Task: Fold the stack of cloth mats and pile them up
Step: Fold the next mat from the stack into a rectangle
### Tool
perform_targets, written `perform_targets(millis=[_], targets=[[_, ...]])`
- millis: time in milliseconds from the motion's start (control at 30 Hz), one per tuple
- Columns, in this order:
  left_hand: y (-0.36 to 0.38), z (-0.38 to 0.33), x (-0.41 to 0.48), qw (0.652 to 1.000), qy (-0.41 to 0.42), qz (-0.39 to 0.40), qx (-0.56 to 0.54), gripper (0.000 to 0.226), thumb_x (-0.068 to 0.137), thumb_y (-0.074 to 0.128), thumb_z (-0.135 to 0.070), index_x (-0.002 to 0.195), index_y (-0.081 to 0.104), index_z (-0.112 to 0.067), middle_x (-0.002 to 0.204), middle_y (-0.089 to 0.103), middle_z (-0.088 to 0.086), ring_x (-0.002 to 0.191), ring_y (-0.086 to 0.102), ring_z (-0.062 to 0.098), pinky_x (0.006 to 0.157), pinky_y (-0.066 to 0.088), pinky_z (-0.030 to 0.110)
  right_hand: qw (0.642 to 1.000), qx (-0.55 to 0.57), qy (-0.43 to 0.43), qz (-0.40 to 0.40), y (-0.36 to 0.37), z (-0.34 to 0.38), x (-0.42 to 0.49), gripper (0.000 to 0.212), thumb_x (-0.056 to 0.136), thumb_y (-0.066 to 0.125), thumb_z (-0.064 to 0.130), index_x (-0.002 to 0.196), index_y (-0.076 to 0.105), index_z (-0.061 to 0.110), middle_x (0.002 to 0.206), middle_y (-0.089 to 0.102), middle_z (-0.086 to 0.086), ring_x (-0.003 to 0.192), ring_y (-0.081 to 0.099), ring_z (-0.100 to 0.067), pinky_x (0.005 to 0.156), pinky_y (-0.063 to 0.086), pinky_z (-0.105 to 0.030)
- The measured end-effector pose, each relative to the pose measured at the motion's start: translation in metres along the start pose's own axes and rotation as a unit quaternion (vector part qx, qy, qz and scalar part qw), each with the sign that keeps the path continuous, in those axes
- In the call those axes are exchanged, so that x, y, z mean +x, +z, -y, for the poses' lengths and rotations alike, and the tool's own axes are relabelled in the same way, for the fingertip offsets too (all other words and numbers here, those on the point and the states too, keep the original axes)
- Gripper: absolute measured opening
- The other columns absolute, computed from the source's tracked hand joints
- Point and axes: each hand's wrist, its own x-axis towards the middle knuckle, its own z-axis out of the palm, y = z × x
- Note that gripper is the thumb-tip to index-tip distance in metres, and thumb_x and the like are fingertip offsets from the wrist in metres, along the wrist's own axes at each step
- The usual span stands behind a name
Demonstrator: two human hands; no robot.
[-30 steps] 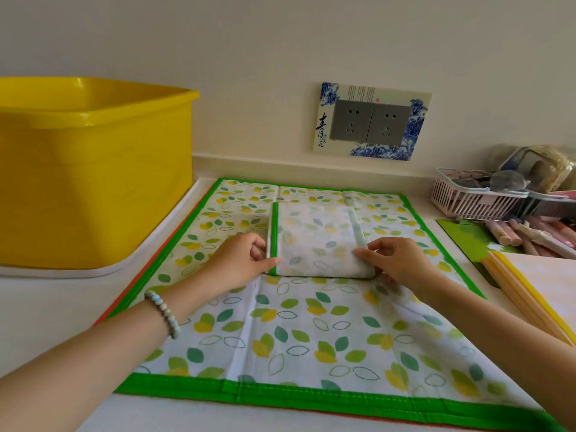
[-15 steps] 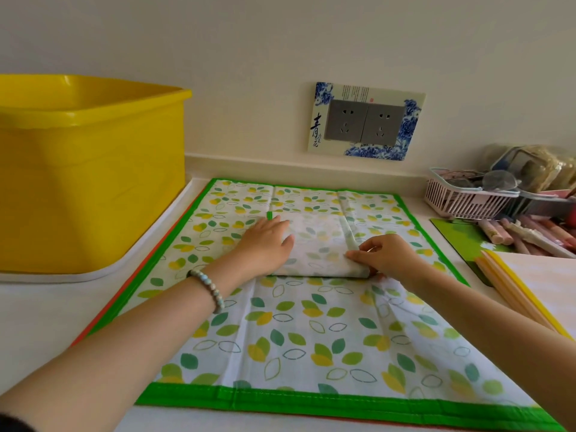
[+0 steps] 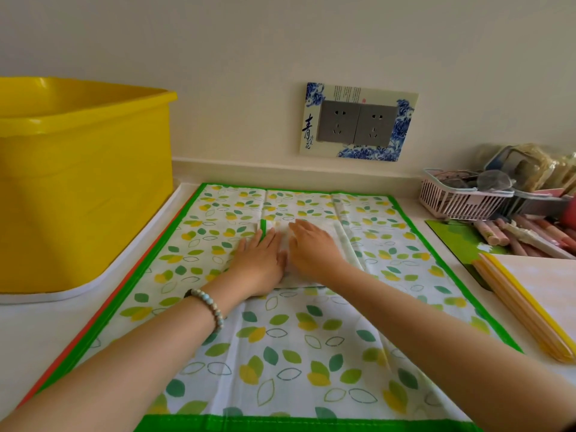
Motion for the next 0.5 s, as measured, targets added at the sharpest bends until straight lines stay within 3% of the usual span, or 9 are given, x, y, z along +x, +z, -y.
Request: perform_targets(millis=[133,267,500], targets=[[0.005,0.004,0.005,1.0,0.007,-0.004,0.003,0.054,0.102,0.009,-0.033,0.151,-0.004,-0.016,0.159,-0.009,0.0,0.146,-0.009,0.021,0.118,-0.002,0.042,0.999,-0.031,-0.014,0.034,0.019,-0.004,0.005,0.055,0.099,0.03,0.024,0.149,0.016,0.011,0.158,0.011,-0.005,0.146,0.007,-0.018,0.119,0.005,-0.036],[0.004,0.005,0.006,1.0,0.003,-0.011,-0.008,0.055,0.102,0.009,-0.037,0.151,-0.001,-0.017,0.159,-0.008,-0.001,0.146,-0.007,0.018,0.117,-0.003,0.04,0.999,-0.02,-0.016,0.045,0.018,-0.019,0.001,0.055,0.101,0.016,0.036,0.151,0.008,0.015,0.159,0.003,0.0,0.146,-0.001,-0.012,0.116,-0.003,-0.031],[-0.006,0.003,0.001,1.0,0.007,0.018,0.005,0.056,0.102,0.013,-0.038,0.151,0.001,-0.015,0.16,-0.005,0.0,0.146,-0.003,0.019,0.118,0.001,0.039,0.996,-0.036,0.039,0.073,-0.002,-0.064,-0.018,0.065,0.098,0.013,0.052,0.151,0.0,0.018,0.159,-0.007,0.003,0.145,-0.007,-0.009,0.115,-0.005,-0.027]])
